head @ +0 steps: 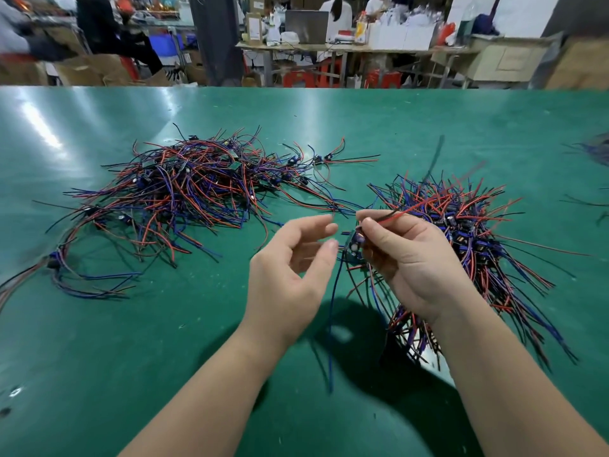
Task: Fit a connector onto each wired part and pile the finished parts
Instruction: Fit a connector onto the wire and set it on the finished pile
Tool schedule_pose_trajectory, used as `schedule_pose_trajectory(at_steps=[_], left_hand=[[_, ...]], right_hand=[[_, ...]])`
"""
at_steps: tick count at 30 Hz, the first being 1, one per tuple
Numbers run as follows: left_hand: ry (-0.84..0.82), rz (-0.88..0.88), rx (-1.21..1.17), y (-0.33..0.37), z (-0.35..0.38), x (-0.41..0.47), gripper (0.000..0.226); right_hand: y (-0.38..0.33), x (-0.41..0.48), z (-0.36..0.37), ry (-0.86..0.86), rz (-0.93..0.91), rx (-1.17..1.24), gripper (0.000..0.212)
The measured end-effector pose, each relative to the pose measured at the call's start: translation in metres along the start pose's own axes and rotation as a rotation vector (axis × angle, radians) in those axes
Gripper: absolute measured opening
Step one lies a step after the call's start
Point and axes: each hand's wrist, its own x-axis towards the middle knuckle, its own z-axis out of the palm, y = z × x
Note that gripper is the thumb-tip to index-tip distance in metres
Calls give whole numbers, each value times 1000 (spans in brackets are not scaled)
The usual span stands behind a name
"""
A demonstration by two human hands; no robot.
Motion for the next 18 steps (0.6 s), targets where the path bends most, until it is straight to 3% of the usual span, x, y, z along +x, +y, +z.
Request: schedule_pose_trajectory(at_steps=[3,6,7,10,14,18], left_hand=[[-77,-176,-23,0,0,0,36],[-196,-270,-49,5,1,0,5],[-242,-354,-105,8,1,1,9],[-446,-578,-248,17,-5,4,18],[-741,-649,-279,23,-10,0,21],[-835,-668,-260,24,-10,-3,23]], right_hand=[[5,-1,1,-12,-42,-119,16],[7,0,3,17,-99,-238,15],[5,0,3,30,-109,-240,14],[-4,4,-5,105,-88,-92,12],[-19,8,-17,194,-80,86,11],[-20,10,-23,284,-70,122,22]])
